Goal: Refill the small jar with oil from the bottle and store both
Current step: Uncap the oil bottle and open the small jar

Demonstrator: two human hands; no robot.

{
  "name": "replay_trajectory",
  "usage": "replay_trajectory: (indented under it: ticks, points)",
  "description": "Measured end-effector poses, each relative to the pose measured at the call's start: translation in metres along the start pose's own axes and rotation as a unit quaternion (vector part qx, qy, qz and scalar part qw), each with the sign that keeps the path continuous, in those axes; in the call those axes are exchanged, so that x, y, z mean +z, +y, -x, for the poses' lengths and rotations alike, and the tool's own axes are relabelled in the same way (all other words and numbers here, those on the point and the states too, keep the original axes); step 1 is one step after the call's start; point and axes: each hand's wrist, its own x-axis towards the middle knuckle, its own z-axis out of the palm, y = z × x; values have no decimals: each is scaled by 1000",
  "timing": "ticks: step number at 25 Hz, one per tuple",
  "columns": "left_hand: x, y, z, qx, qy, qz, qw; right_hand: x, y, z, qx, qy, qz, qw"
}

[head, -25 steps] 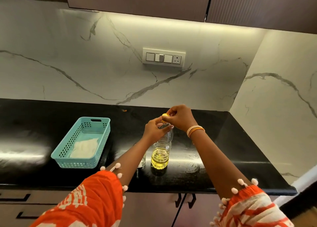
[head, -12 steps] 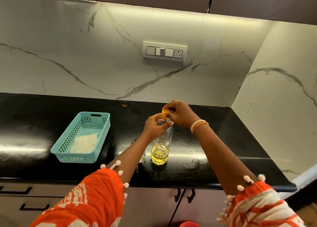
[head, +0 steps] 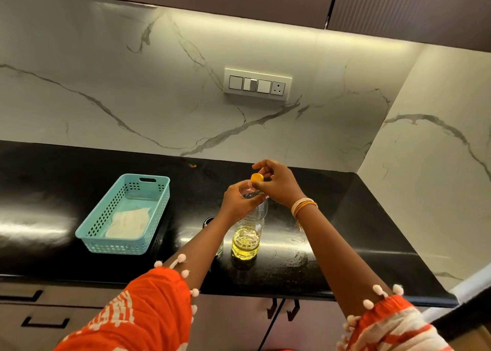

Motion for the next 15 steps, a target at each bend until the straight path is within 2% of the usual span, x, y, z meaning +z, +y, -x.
replay_trajectory:
  ticks: [8, 12, 15]
  points:
    - [0, -2, 0, 9, -2, 12, 1000, 3, -1, 7, 24, -19, -155, 987]
    - [1, -1, 1, 10, -7, 19, 1000, 10, 3, 10, 27, 43, -150, 987]
    - [1, -1, 1, 13, -5, 17, 1000, 10, 4, 11, 43, 51, -177, 982]
